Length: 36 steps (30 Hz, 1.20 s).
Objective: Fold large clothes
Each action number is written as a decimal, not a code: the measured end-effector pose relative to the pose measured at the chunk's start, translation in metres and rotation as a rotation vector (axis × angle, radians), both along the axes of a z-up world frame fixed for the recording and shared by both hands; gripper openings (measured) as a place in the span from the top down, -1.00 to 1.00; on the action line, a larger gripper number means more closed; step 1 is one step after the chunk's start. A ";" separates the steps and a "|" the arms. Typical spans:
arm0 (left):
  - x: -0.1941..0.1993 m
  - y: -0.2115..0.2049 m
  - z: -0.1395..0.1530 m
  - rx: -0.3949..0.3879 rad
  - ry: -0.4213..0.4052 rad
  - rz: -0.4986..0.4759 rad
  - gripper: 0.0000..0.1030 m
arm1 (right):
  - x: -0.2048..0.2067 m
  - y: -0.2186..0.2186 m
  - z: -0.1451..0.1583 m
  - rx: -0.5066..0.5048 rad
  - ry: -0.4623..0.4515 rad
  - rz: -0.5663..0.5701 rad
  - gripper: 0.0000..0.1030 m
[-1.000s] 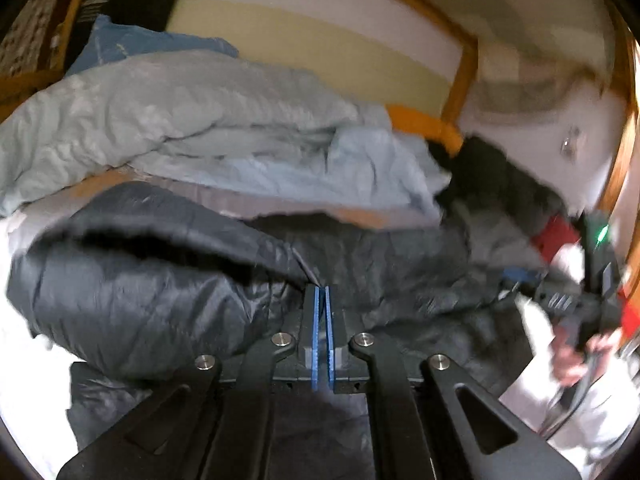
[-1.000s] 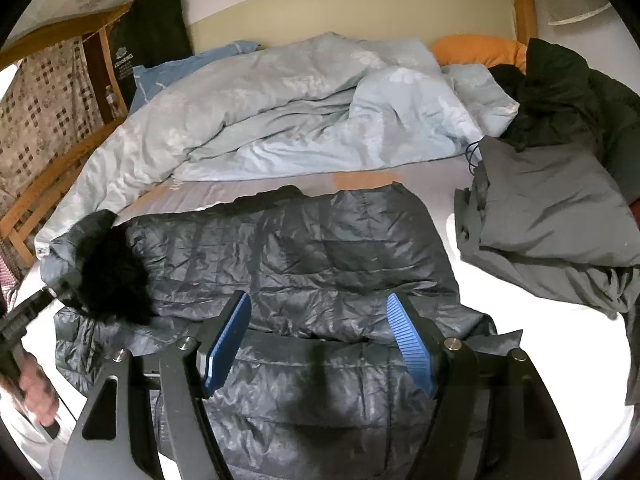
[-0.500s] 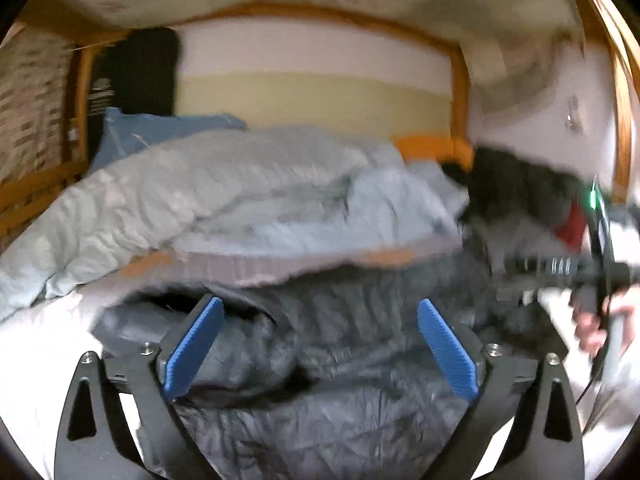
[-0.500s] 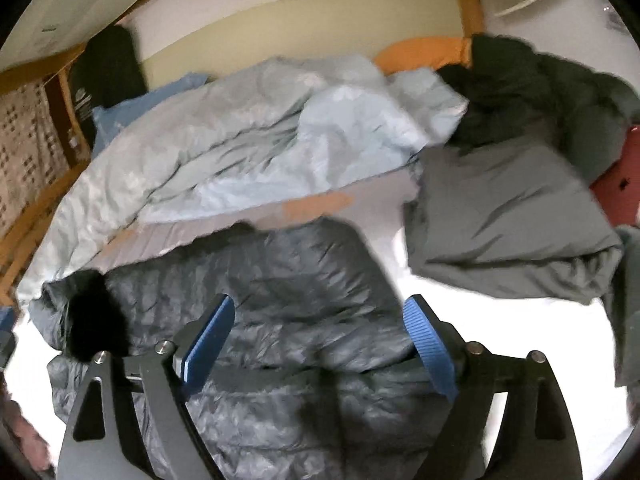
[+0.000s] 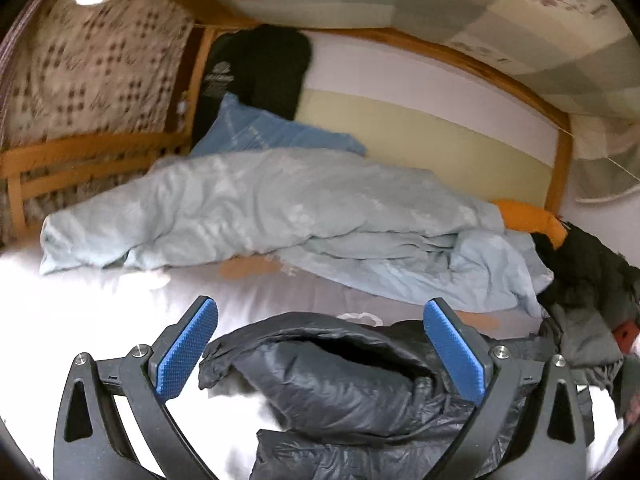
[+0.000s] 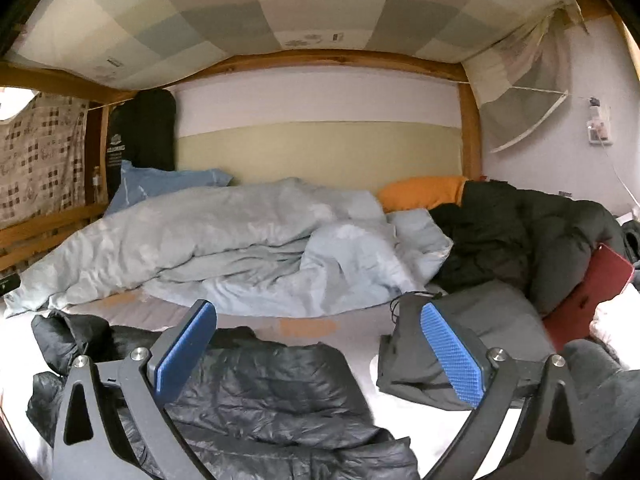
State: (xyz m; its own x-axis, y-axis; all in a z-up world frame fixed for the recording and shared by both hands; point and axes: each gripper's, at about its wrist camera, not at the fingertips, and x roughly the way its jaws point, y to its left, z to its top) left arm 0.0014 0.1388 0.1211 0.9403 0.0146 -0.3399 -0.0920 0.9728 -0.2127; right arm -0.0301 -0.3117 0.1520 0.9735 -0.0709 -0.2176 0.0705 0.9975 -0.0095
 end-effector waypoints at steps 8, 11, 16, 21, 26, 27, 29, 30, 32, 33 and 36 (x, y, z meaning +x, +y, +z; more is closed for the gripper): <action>0.044 0.028 -0.046 -0.044 0.246 0.178 -0.99 | 0.017 -0.001 -0.016 0.034 0.102 0.060 -0.89; 0.063 0.040 -0.071 -0.081 0.381 0.240 -0.99 | 0.015 -0.007 -0.018 0.074 0.104 0.054 -0.89; 0.072 0.033 -0.097 -0.138 0.447 0.171 -0.97 | 0.014 -0.004 -0.020 0.035 0.103 0.037 -0.89; 0.073 0.014 -0.085 0.026 0.375 0.187 -0.97 | 0.018 -0.004 -0.021 0.046 0.120 0.036 -0.89; 0.065 -0.008 -0.070 0.119 0.328 0.138 -0.97 | 0.021 -0.007 -0.028 0.086 0.162 0.043 -0.89; 0.061 -0.011 -0.066 0.134 0.306 0.140 -0.97 | 0.021 -0.007 -0.030 0.088 0.167 0.040 -0.89; 0.049 -0.013 -0.055 0.138 0.240 0.152 -0.97 | 0.021 -0.007 -0.030 0.088 0.171 0.043 -0.89; 0.043 -0.013 -0.048 0.148 0.201 0.183 -0.97 | 0.022 -0.007 -0.030 0.088 0.170 0.045 -0.89; 0.030 -0.014 -0.035 0.200 0.119 0.270 -0.97 | 0.022 -0.007 -0.030 0.090 0.168 0.045 -0.89; 0.025 -0.012 -0.031 0.206 0.081 0.285 -0.96 | 0.022 -0.007 -0.030 0.089 0.170 0.046 -0.89; 0.024 -0.007 -0.023 0.162 0.035 0.207 -0.96 | 0.023 -0.006 -0.032 0.085 0.185 0.052 -0.89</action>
State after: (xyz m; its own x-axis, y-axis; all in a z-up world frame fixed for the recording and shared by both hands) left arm 0.0253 0.1316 0.0985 0.8994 0.2623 -0.3496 -0.2971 0.9536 -0.0491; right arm -0.0068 -0.3175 0.1204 0.9181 0.0048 -0.3963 0.0237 0.9975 0.0671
